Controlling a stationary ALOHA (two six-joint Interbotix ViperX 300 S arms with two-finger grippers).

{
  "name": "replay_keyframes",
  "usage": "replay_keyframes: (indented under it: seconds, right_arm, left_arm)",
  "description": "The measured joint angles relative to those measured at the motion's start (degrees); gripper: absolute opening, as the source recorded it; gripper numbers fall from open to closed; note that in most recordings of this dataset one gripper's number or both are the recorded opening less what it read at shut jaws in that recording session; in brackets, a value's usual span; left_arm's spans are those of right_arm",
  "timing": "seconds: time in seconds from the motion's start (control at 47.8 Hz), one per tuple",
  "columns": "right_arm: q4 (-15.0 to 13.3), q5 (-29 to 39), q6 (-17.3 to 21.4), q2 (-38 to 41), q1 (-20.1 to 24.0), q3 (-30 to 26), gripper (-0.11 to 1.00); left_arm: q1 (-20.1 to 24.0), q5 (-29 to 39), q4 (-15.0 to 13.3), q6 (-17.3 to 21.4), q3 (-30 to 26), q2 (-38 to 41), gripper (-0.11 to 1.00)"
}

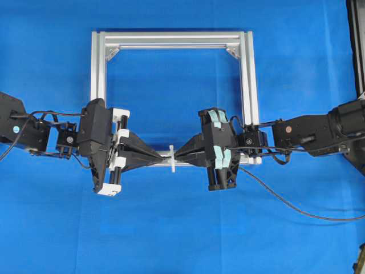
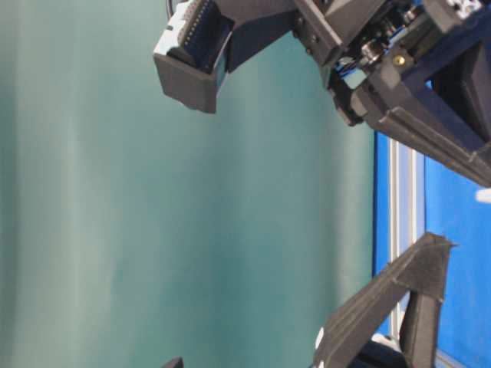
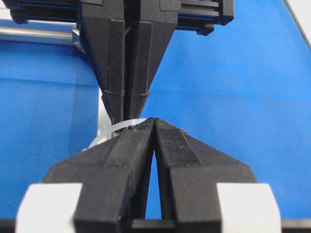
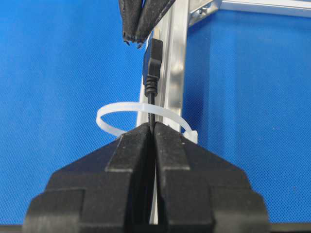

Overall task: Insert the wire through the string loop located in the center.
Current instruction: 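Move the left gripper to the far side of the loop, opening it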

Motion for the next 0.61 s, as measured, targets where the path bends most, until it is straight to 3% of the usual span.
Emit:
replay_keyframes:
  seconds: [0.481, 0.523, 0.607]
  right_arm:
    - [0.0, 0.0, 0.0, 0.0, -0.09, -0.09, -0.03]
    - [0.0, 0.0, 0.0, 0.0, -0.09, -0.09, -0.03]
    - [0.0, 0.0, 0.0, 0.0, -0.09, -0.09, -0.03]
  left_arm:
    - [-0.09, 0.44, 0.0, 0.09, -0.09, 0.0, 0.01]
    - [-0.09, 0.62, 0.0, 0.09, 0.0, 0.0, 0.05]
    - [-0.44, 0.62, 0.0, 0.09, -0.09, 0.0, 0.24]
